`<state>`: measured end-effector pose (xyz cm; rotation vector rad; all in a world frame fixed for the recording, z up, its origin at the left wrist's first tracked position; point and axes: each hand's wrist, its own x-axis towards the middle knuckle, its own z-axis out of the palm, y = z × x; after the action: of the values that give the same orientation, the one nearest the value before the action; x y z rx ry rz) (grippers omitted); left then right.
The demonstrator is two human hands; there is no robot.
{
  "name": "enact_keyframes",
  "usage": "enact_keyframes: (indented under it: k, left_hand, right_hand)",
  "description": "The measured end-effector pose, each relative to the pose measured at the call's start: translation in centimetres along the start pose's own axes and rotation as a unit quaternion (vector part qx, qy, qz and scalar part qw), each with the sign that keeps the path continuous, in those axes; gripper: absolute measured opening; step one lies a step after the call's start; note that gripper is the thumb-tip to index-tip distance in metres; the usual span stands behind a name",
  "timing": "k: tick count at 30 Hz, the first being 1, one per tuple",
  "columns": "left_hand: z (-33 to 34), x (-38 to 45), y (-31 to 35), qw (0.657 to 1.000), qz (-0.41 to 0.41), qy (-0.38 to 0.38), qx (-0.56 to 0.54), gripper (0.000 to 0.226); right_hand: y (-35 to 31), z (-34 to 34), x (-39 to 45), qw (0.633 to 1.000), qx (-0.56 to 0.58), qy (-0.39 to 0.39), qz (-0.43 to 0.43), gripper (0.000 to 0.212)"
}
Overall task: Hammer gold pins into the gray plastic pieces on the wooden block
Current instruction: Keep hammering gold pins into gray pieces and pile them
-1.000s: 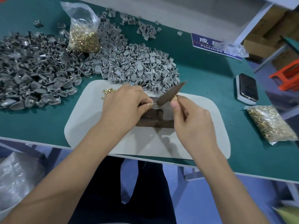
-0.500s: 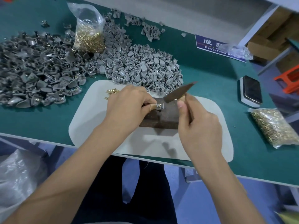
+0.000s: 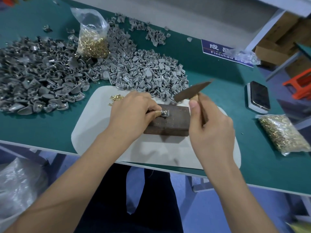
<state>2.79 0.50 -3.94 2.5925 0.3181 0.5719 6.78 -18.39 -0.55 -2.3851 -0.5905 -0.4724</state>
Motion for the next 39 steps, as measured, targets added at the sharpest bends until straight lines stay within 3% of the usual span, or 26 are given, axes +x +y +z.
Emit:
enact_keyframes:
  k: [4,10,17,22,26,31,35,39]
  left_hand:
    - [-0.1,0.0,0.2,1.000,-0.002,-0.004,0.008,0.009]
    - [-0.2,0.0,0.2,1.000,0.012,-0.013,0.014,0.009]
    - [-0.9,0.8,0.6,0.996,0.057,-0.036,0.053,0.011]
    - [-1.1,1.1,0.2,0.996,0.063,-0.057,0.038,0.010]
    - [-0.8,1.0,0.1,0.996,0.064,-0.049,0.029,0.009]
    - [-0.8,0.9,0.0,0.996,0.063,-0.051,0.023,0.004]
    - [-0.8,1.1,0.1,0.997,0.060,-0.049,0.025,0.006]
    - [-0.6,0.8,0.2,0.997,0.055,-0.040,0.029,0.008]
  right_hand:
    - [0.1,-0.2,-0.2,0.993,-0.076,-0.088,0.004,0.027]
    - [0.5,-1.3,1.0,0.999,-0.033,0.029,0.018,0.030]
    - [0.3,0.5,0.0,0.991,-0.050,-0.120,0.028,0.037]
    - [1.2,0.4,0.0,1.000,0.003,-0.015,0.027,0.031]
    - [0.5,0.6,0.0,0.991,-0.047,-0.120,0.026,0.039]
    - [0.0,-0.2,-0.4,0.999,0.031,-0.032,0.010,0.035]
    - [0.4,0.2,-0.6,0.993,-0.046,-0.107,0.017,0.033]
    - [2.9,-0.8,-0.2,0.997,-0.052,0.019,0.058,0.028]
